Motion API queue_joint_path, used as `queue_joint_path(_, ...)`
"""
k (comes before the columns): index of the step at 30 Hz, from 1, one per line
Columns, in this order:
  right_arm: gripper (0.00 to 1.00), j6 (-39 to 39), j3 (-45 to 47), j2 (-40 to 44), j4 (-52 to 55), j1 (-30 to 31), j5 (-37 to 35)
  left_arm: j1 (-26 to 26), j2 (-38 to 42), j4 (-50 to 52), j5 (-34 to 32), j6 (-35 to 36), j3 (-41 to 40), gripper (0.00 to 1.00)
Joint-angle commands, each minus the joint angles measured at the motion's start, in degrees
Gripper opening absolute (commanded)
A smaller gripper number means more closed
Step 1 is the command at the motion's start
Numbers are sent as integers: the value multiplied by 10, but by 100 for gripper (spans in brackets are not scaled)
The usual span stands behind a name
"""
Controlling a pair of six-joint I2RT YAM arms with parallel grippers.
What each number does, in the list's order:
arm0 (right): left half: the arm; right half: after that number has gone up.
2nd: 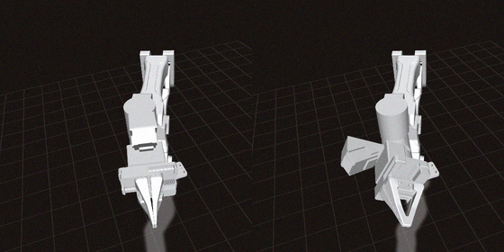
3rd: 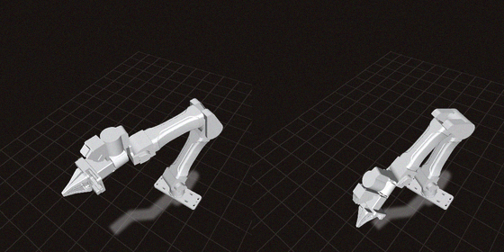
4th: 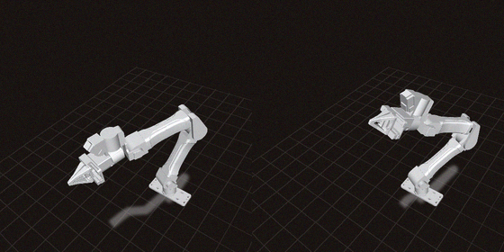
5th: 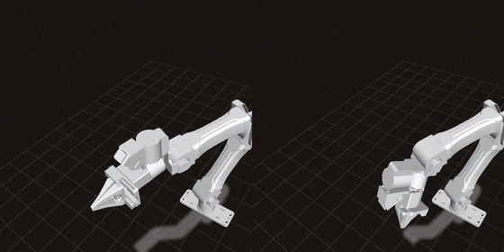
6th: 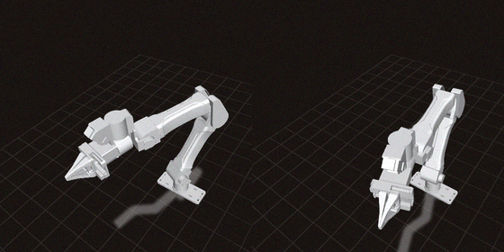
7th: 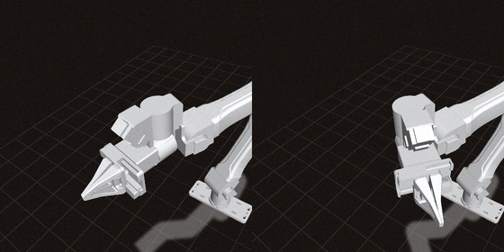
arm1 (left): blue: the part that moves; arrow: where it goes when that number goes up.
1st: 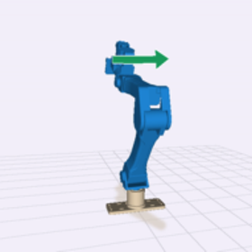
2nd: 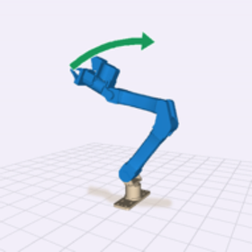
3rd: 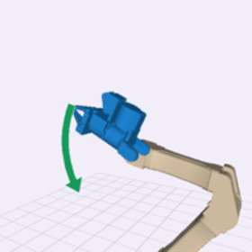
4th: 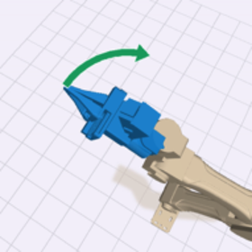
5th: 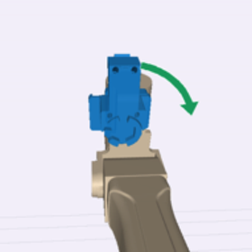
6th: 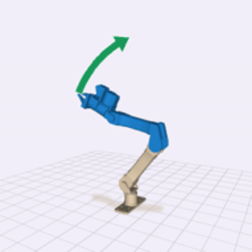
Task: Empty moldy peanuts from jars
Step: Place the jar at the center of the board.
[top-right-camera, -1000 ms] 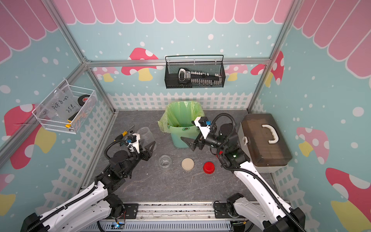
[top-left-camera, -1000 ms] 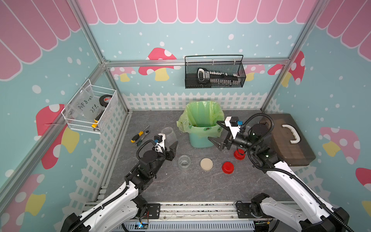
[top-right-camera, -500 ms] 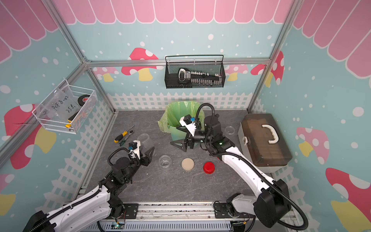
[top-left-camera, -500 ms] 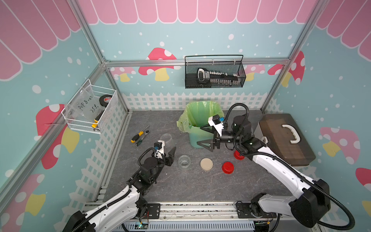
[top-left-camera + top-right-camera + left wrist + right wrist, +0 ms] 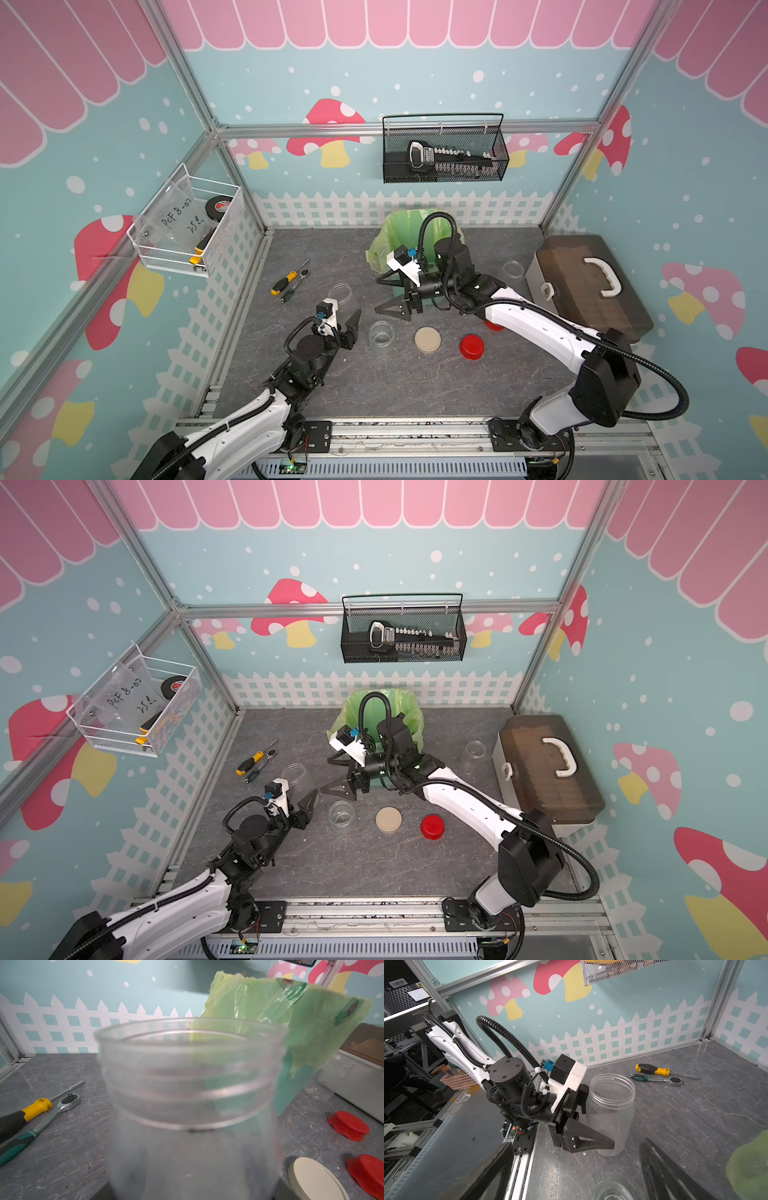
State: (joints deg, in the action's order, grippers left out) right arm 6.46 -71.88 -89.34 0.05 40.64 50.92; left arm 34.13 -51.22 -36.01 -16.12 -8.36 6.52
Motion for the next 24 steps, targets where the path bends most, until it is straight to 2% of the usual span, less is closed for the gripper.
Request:
queue_joint_path(1, 91, -13, -20, -24, 11, 7, -19, 4, -46, -89, -2, 6, -3, 53)
queue_joint_path(8, 91, -41, -48, -64, 40, 22, -74, 12, -92, -144, 5, 10, -4, 53)
queue_joint_path(18, 83, -40, -101, -133, 37, 59, -92, 11, -25, -96, 13, 18, -12, 53)
queue_joint_path(24, 76, -10, -117, -155, -3, 72, -80, 11, -10, -84, 23, 17, -13, 54)
